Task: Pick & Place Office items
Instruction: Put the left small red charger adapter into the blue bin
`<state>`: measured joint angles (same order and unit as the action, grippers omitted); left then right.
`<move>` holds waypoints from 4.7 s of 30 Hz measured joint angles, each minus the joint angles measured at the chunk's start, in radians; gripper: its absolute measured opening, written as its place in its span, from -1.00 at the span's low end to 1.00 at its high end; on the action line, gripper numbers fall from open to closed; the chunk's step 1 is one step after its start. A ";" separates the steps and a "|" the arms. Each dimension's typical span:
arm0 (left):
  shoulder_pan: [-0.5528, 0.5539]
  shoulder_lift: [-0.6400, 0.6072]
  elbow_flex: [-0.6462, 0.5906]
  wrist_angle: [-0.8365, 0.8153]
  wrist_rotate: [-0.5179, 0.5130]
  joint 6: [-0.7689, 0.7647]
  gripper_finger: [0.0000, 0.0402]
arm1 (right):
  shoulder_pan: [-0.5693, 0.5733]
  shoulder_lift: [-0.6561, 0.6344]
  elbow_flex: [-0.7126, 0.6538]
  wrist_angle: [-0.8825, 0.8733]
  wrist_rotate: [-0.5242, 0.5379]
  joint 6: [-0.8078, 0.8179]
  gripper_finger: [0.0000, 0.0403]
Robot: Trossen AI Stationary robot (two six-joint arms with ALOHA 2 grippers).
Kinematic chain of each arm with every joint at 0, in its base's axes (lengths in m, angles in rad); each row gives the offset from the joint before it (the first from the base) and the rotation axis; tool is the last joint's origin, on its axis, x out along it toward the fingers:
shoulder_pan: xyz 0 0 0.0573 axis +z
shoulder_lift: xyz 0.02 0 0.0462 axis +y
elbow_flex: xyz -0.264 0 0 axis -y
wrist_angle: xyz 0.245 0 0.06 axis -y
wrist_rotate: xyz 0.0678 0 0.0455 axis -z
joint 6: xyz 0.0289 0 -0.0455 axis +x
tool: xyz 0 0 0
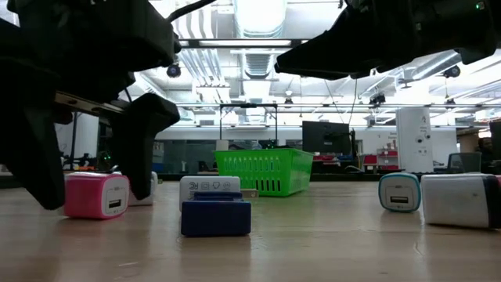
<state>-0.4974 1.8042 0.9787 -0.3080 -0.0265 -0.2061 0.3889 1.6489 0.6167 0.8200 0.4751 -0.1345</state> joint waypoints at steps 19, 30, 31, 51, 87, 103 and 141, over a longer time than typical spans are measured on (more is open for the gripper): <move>-0.014 0.000 -0.004 -0.003 -0.056 -0.032 0.21 | 0.000 0.000 0.000 0.001 0.000 0.000 0.28; -0.014 0.000 -0.036 0.005 -0.061 -0.080 -0.17 | 0.000 0.000 0.000 0.003 0.000 -0.001 0.28; -0.014 0.000 -0.036 0.005 -0.061 -0.080 -0.22 | 0.000 0.000 0.000 0.005 0.000 -0.002 0.28; -0.014 -0.002 -0.038 0.017 -0.060 0.045 -0.34 | 0.000 0.000 0.000 0.006 0.000 -0.003 0.28; 0.326 -0.382 -0.606 1.157 -0.033 0.435 -0.34 | -0.001 0.000 -0.004 0.067 -0.005 -0.032 0.28; 0.708 -0.382 -0.586 1.243 0.301 0.449 -0.34 | -0.026 0.000 -0.124 0.394 -0.094 -0.109 0.28; 1.020 0.046 0.142 0.353 0.394 0.472 -0.34 | -0.145 -0.015 -0.186 0.392 -0.186 -0.129 0.22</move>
<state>0.5229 1.8499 1.1202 0.0453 0.3674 0.2662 0.2436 1.6342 0.4307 1.2120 0.2889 -0.2634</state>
